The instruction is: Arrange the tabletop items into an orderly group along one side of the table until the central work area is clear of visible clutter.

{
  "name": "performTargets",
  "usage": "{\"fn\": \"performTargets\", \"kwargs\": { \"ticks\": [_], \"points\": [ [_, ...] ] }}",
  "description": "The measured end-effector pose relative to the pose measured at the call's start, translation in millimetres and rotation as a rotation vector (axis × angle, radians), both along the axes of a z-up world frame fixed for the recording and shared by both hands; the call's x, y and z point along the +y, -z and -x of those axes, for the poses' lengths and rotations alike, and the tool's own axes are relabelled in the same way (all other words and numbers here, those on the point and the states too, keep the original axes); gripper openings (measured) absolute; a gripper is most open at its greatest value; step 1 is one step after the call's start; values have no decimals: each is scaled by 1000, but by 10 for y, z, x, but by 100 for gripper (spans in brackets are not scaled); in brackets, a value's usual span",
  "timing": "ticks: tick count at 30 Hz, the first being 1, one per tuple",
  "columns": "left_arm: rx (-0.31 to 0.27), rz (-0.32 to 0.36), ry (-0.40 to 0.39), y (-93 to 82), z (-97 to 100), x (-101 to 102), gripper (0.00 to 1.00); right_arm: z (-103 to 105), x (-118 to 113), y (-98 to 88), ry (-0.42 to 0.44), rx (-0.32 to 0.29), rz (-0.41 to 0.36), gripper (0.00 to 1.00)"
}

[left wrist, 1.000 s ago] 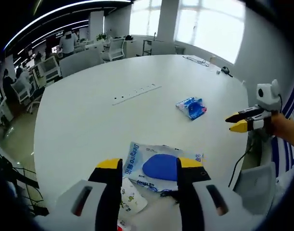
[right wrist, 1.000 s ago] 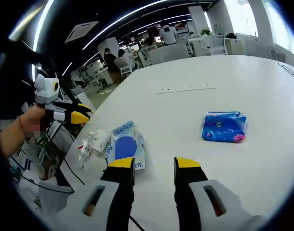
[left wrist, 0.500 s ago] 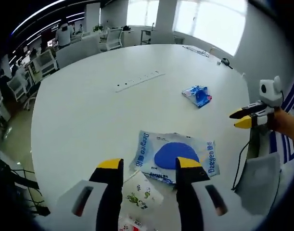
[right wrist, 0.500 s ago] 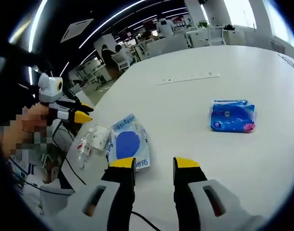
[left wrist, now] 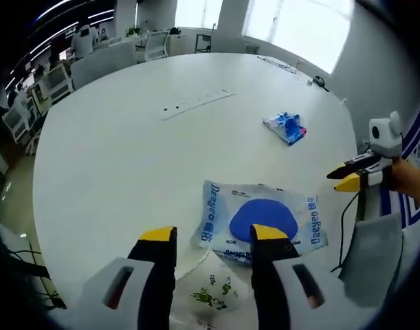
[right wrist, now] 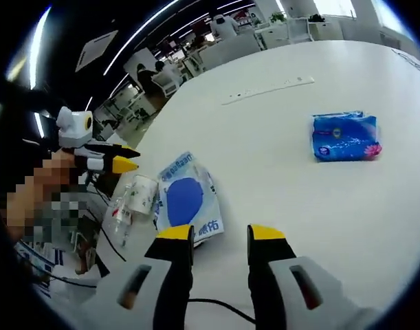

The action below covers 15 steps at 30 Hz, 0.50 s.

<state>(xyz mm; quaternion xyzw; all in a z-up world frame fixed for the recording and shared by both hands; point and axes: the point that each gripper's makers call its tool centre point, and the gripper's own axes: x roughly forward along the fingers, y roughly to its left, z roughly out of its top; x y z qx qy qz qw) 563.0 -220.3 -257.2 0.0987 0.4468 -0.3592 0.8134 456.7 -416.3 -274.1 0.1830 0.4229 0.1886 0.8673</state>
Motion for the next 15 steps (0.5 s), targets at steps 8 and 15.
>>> {"fn": "performTargets", "kwargs": {
  "ticks": [8,15],
  "points": [
    [40,-25,33,134,-38,-1,40,10,67,127,51,59,-74,27],
    [79,-63,87,271,-64,-41,38,34,164,223,85,114,-139,24]
  ]
}}
